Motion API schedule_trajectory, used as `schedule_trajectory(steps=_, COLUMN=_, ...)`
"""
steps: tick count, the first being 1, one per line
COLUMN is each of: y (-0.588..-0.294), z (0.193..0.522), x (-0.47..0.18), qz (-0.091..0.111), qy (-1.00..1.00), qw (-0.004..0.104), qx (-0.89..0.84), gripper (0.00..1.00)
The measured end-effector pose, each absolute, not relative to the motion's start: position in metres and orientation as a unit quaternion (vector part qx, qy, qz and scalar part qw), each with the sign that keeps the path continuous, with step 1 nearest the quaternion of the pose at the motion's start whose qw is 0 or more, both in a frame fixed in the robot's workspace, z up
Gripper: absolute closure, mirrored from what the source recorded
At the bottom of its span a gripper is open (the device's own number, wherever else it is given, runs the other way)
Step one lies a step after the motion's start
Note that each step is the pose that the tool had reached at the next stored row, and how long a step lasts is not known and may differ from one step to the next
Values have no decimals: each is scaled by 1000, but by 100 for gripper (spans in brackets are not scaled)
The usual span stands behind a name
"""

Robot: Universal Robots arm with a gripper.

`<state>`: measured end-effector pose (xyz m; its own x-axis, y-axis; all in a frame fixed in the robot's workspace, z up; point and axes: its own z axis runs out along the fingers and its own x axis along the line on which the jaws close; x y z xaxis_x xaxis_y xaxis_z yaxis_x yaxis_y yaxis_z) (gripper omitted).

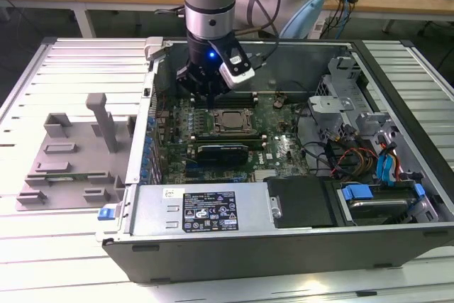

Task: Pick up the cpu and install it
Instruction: 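Install the first cpu locking lever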

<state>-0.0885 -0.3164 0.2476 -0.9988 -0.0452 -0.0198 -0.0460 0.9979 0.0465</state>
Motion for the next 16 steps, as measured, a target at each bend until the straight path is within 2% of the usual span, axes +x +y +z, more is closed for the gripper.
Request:
schedule_trajectory(steps=7, y=-316, z=270, x=-89, qz=24, qy=999, qw=12, qx=-23, gripper=89)
schedule_trajectory(steps=13, y=-316, z=270, x=-101, qz=26, qy=999, qw=19, qx=-23, gripper=89)
schedule_trajectory(steps=14, y=-316, z=270, x=-105, qz=27, qy=999, qw=20, qx=-23, gripper=89)
schedule_trajectory(steps=16, y=-317, z=270, x=-114, qz=43, qy=999, qw=22, qx=-23, gripper=89)
